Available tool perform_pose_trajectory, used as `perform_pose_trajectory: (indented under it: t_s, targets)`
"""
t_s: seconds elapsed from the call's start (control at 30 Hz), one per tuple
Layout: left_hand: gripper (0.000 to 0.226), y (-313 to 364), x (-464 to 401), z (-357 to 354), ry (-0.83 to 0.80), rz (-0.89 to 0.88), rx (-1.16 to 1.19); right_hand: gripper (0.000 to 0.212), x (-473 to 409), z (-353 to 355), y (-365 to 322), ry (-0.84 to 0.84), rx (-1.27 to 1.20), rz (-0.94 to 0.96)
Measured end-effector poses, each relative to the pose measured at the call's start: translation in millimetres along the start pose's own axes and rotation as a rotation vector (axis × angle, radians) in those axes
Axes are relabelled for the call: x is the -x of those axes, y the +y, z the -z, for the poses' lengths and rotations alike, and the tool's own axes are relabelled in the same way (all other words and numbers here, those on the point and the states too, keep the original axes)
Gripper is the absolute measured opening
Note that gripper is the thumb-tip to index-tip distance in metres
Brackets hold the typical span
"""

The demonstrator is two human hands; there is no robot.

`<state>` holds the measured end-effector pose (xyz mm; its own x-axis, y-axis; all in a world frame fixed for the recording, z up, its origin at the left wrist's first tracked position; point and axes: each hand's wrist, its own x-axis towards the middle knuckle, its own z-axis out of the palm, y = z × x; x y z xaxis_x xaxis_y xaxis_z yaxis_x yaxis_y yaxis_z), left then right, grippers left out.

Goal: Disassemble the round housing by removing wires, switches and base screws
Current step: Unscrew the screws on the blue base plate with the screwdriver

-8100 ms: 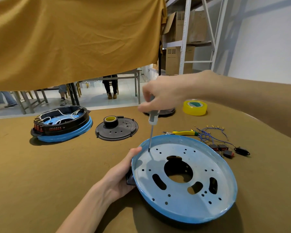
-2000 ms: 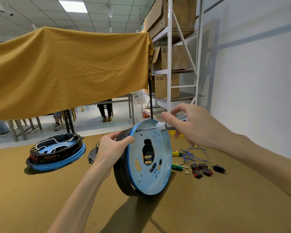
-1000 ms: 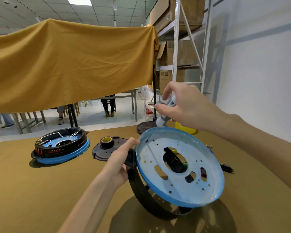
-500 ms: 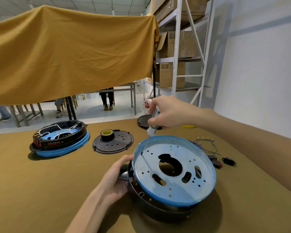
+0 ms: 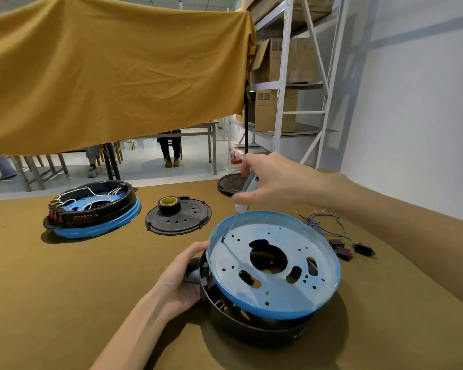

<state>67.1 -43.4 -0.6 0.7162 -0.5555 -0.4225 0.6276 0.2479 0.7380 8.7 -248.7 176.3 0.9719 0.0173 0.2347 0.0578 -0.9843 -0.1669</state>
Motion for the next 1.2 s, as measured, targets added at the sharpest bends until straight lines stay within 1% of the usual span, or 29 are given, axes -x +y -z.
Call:
perform_pose_trajectory:
  t_s: [0.03, 0.07, 0.1, 0.17, 0.23, 0.3, 0.37, 0.4, 0.43, 0.47, 0.53, 0.6, 0.63, 0.7, 0.73, 0.77, 0.8, 0.83, 0.87, 0.9, 0.93, 0.97, 1.0, 1.03, 1.07, 1.13, 1.2]
  targets:
    - [0.064, -0.5, -0.5, 0.3, 0.004, -0.003, -0.008, 0.042, 0.6, -2.0, 0.5, 0.045, 0.061, -0.029]
    - [0.062, -1.0, -1.2, 0.6, 0.008, -0.007, -0.016, 0.041, 0.6, -3.4, 1.1, 0.070, 0.076, -0.018]
    - [0.061, -1.5, -1.7, 1.3, 0.014, -0.008, -0.021, 0.035, 0.5, -3.8, 0.5, 0.066, 0.052, 0.016]
    - [0.061, -1.9, -2.7, 2.6, 0.024, -0.004, -0.016, 0.019, 0.9, 2.2, -3.0, -0.010, -0.073, 0.088]
    - [0.059, -2.4, -2.3, 2.9, 0.018, -0.002, -0.023, 0.025, -0.6, 11.6, -7.2, -0.087, -0.143, 0.133]
    - [0.056, -3.7, -1.8, 2.5, 0.007, -0.002, -0.034, 0.028, -4.5, 16.2, -11.5, -0.112, -0.113, 0.146]
    - [0.058, -4.7, -1.7, 2.8, 0.009, -0.004, -0.033, 0.026, -8.9, 13.7, -15.4, -0.077, 0.021, 0.122]
    - [0.059, -4.5, -1.5, 2.5, 0.010, -0.006, -0.034, 0.031, -10.5, 12.0, -16.2, -0.040, 0.089, 0.109]
    - [0.059, -4.3, -1.1, 2.1, 0.008, -0.008, -0.035, 0.034, -10.7, 10.0, -16.1, -0.009, 0.107, 0.108]
    - [0.059, -4.2, -1.0, 1.6, 0.006, -0.009, -0.034, 0.032, -8.9, 9.4, -14.7, 0.004, 0.080, 0.113]
    - [0.059, -4.0, -0.4, 0.7, 0.002, -0.012, -0.033, 0.020, -1.5, 14.1, -9.7, 0.017, -0.027, 0.125]
    - [0.058, -4.0, -0.3, 0.1, 0.006, -0.018, -0.031, 0.013, 10.4, 21.7, 1.2, 0.097, -0.176, 0.083]
    - [0.057, -4.0, 0.1, -0.6, 0.008, -0.018, -0.026, 0.013, 17.9, 22.8, 11.2, 0.172, -0.310, 0.025]
    - [0.059, -3.5, 1.5, -1.0, 0.017, -0.020, -0.013, 0.017, 38.2, 18.5, 38.5, 0.305, -0.727, -0.162]
    - [0.061, -2.8, 2.1, -1.1, 0.024, -0.023, -0.007, 0.020, 50.5, 13.3, 53.1, 0.308, -0.940, -0.276]
    - [0.062, -1.7, 3.1, -1.0, 0.031, -0.029, -0.002, 0.023, 64.3, 5.7, 66.5, 0.254, -1.118, -0.377]
    - [0.063, -0.5, 4.2, -0.3, 0.037, -0.038, 0.004, 0.023, 77.8, -5.1, 79.1, 0.183, -1.232, -0.450]
    - [0.063, 0.8, 4.8, 0.8, 0.043, -0.048, 0.008, 0.021, 89.8, -18.0, 91.0, 0.140, -1.263, -0.504]
    - [0.064, 2.6, 5.6, 2.7, 0.053, -0.060, 0.016, 0.018, 100.4, -32.2, 101.4, 0.147, -1.245, -0.543]
    - [0.064, 4.7, 6.6, 5.0, 0.066, -0.072, 0.029, 0.019, 110.1, -46.5, 110.3, 0.195, -1.159, -0.572]
    - [0.065, 6.5, 7.4, 8.0, 0.082, -0.084, 0.047, 0.023, 119.9, -60.7, 118.3, 0.256, -0.982, -0.593]
    - [0.066, 8.5, 7.9, 11.2, 0.098, -0.094, 0.063, 0.026, 129.7, -73.6, 125.6, 0.300, -0.750, -0.596]
    - [0.068, 10.1, 8.1, 14.3, 0.111, -0.101, 0.073, 0.028, 139.3, -84.3, 132.2, 0.315, -0.531, -0.582]
    - [0.070, 11.2, 8.2, 16.5, 0.119, -0.104, 0.078, 0.029, 147.9, -92.0, 137.0, 0.298, -0.383, -0.568]
    - [0.072, 11.7, 8.3, 17.9, 0.123, -0.106, 0.080, 0.030, 154.8, -97.1, 140.6, 0.270, -0.308, -0.551]
    - [0.073, 11.7, 8.0, 18.7, 0.135, -0.108, 0.078, 0.031, 163.0, -104.7, 145.3, 0.198, -0.187, -0.526]
    - [0.074, 11.1, 7.3, 18.6, 0.145, -0.109, 0.068, 0.027, 166.8, -110.8, 147.0, 0.157, -0.082, -0.489]
